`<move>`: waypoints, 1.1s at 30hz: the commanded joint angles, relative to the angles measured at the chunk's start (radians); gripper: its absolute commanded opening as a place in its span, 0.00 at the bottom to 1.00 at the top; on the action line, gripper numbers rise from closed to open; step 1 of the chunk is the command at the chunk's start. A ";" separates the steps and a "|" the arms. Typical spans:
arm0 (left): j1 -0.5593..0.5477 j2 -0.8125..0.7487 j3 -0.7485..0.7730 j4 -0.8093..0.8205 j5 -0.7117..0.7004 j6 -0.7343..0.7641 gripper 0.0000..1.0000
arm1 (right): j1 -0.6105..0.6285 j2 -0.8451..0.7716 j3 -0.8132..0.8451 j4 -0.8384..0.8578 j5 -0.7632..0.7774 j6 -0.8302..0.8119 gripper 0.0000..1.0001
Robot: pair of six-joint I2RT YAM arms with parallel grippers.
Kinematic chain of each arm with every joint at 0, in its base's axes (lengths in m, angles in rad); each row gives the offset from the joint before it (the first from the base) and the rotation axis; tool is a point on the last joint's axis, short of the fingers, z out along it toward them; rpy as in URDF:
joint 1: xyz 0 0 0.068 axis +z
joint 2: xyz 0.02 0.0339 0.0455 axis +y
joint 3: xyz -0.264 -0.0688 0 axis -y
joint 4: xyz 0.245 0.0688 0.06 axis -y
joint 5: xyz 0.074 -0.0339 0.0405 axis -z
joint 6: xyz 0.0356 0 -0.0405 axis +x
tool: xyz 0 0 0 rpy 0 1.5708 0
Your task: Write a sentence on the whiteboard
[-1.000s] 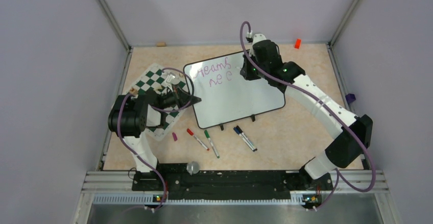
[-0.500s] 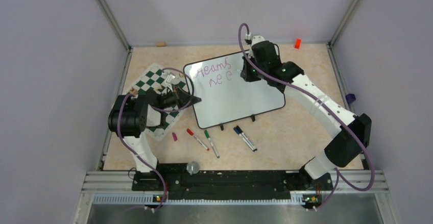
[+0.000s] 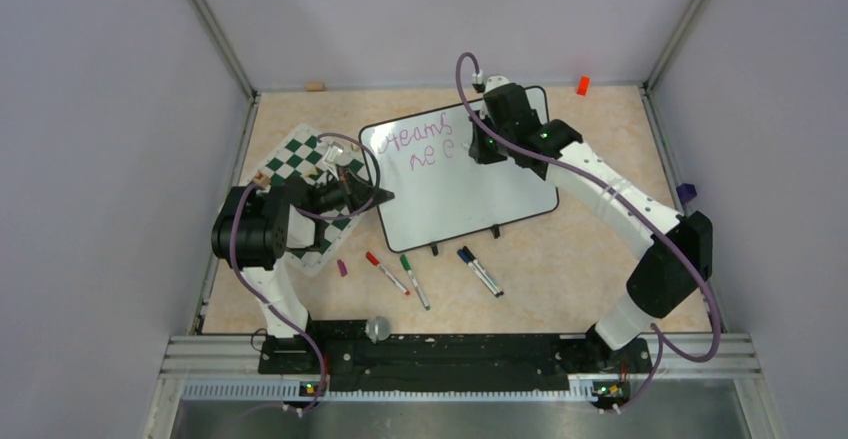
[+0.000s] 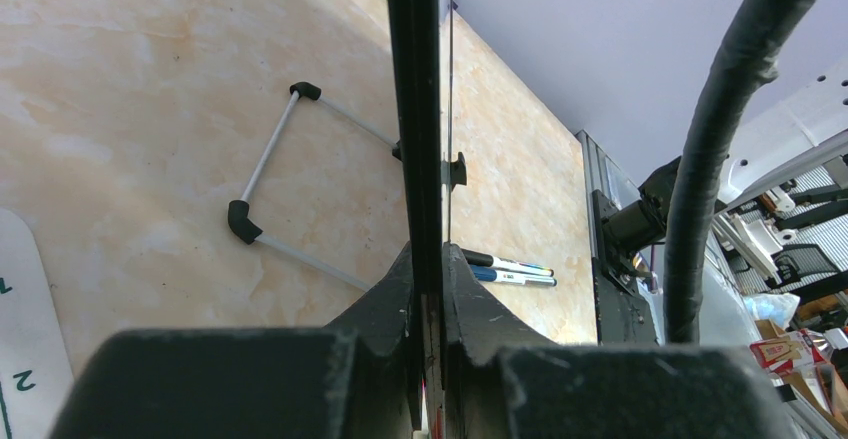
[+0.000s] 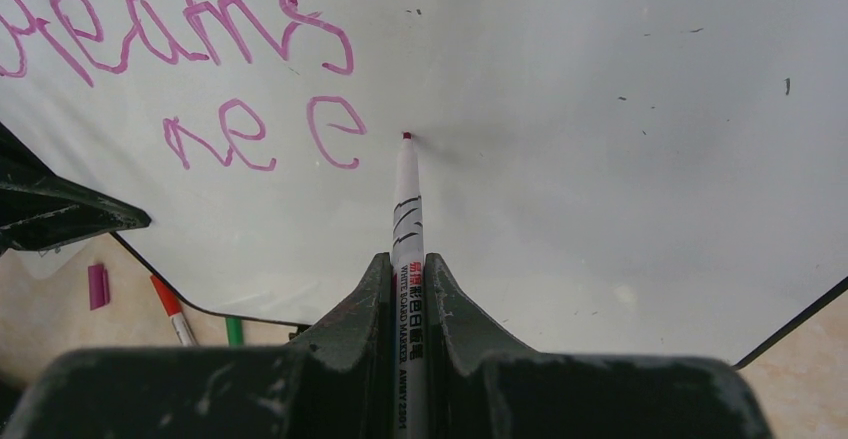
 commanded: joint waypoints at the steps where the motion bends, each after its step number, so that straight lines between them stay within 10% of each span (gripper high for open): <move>1: -0.005 -0.016 -0.026 0.078 0.092 0.083 0.00 | -0.002 0.003 0.050 0.006 0.027 -0.014 0.00; 33: -0.006 -0.016 -0.026 0.078 0.093 0.084 0.00 | -0.002 -0.019 -0.010 -0.023 0.007 -0.006 0.00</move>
